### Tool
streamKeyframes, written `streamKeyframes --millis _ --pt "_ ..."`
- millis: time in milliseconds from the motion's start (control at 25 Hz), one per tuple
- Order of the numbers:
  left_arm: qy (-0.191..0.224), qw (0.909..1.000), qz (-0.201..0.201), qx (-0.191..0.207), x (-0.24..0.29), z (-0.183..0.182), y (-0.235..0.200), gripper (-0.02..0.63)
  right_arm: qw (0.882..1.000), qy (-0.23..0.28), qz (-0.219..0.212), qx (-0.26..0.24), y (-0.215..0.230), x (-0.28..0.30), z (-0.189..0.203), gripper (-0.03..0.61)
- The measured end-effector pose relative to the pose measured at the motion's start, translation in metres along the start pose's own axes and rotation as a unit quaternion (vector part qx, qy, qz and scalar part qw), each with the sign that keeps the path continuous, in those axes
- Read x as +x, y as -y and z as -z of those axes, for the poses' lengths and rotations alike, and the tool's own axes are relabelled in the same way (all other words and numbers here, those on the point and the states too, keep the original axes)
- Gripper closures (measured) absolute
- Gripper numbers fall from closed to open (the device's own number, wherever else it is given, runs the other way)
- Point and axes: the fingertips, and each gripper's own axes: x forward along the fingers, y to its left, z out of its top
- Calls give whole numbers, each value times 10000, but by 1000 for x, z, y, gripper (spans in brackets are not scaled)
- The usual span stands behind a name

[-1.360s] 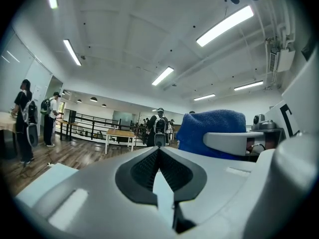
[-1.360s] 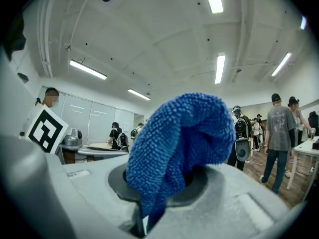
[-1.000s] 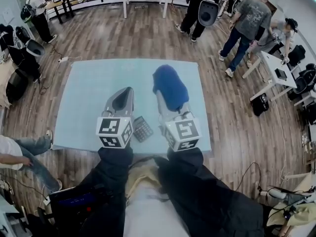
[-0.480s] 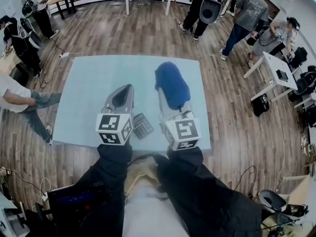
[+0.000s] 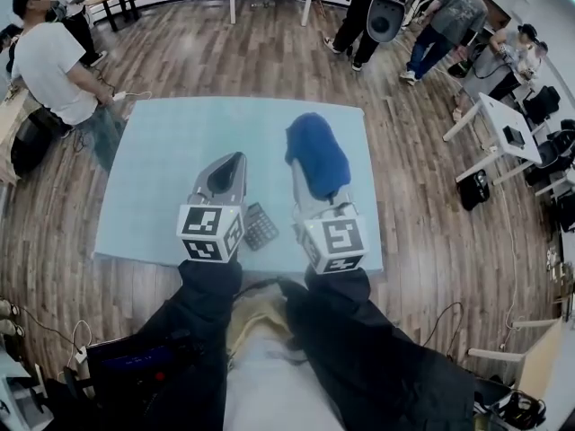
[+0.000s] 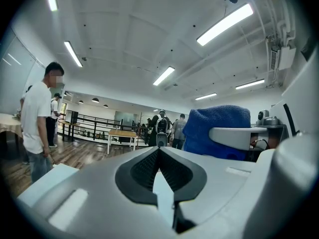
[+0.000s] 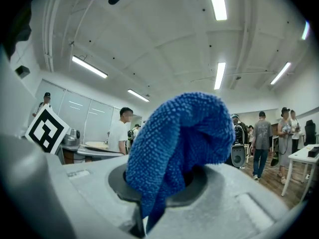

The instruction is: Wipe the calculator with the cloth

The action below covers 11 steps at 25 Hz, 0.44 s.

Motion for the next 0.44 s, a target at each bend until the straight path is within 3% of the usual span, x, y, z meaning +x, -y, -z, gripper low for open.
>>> streamKeyframes --millis 440 --pt "-56 10000 -35 -52 0 4 -3 615 10000 54 -8 6 0 -1 0 525"
